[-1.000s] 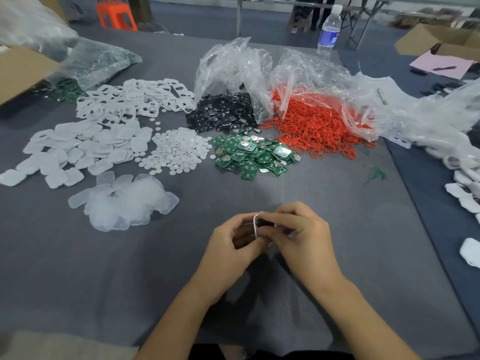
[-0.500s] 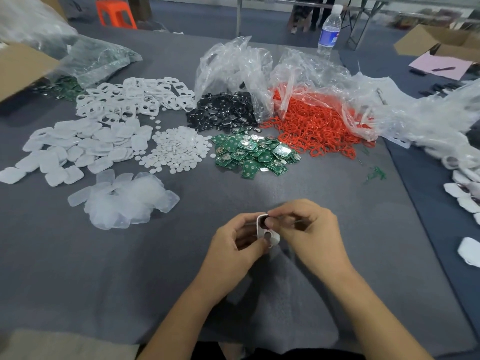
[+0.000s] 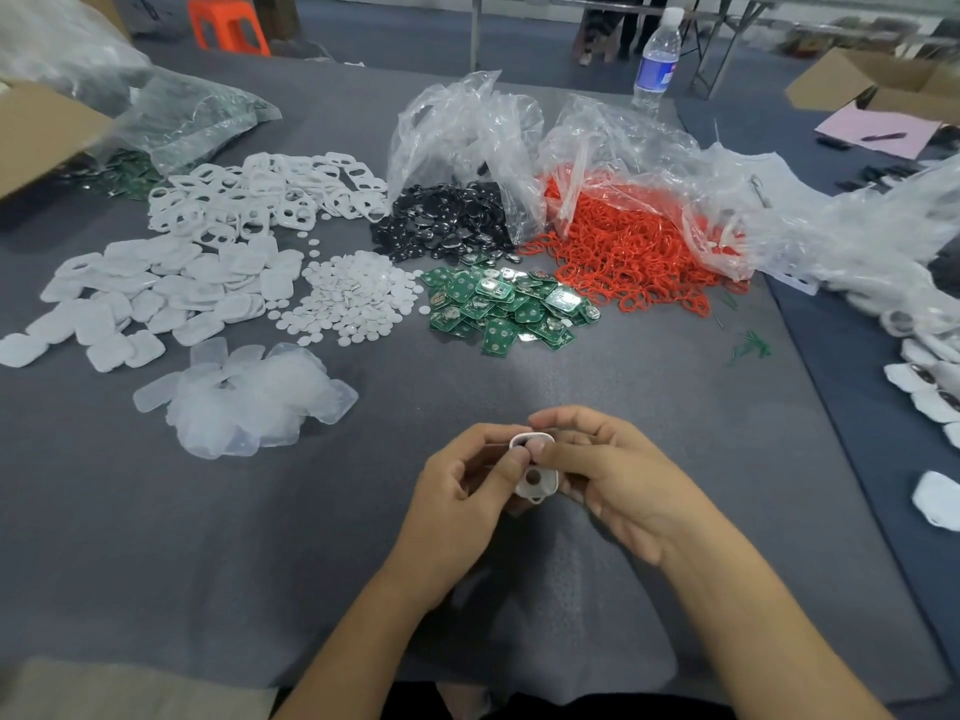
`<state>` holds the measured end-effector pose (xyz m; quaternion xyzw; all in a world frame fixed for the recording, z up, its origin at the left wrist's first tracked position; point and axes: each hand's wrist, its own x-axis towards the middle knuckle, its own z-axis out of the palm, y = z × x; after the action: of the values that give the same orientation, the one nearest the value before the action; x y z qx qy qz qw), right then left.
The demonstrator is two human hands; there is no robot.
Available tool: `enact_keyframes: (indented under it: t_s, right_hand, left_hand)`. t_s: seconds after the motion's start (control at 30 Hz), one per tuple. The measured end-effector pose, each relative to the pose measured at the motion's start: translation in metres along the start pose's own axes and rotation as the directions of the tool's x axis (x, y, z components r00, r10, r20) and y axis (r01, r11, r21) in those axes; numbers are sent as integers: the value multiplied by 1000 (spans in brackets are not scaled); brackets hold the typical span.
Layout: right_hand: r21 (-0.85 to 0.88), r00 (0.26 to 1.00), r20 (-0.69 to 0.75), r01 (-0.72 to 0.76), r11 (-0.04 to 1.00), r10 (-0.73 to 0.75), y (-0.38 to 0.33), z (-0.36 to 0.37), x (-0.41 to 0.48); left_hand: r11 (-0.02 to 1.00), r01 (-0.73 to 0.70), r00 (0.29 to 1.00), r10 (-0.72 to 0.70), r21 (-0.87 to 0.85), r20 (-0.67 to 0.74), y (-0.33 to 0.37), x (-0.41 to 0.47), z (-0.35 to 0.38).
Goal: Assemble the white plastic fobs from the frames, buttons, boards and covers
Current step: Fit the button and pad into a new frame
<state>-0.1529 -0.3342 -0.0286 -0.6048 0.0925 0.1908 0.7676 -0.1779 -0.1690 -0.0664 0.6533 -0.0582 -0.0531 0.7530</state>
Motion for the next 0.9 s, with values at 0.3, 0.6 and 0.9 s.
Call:
enact_keyframes:
  t_s: [0.3,0.6,0.9]
  right_hand:
    - [-59,989,109,-99,993,105,-1,-4,-3]
    - [-446,930,-11,325,834,-368,8,3,-6]
    - [-181,988,38,155,971,-150,8,-5,-11]
  left_hand:
    - [1000,25,999,-26,-12,-39,-2,0,0]
    - [997,57,998,-56,-58,14,1,2,-3]
    - [999,32,999,-32,9,-17,-1,0,3]
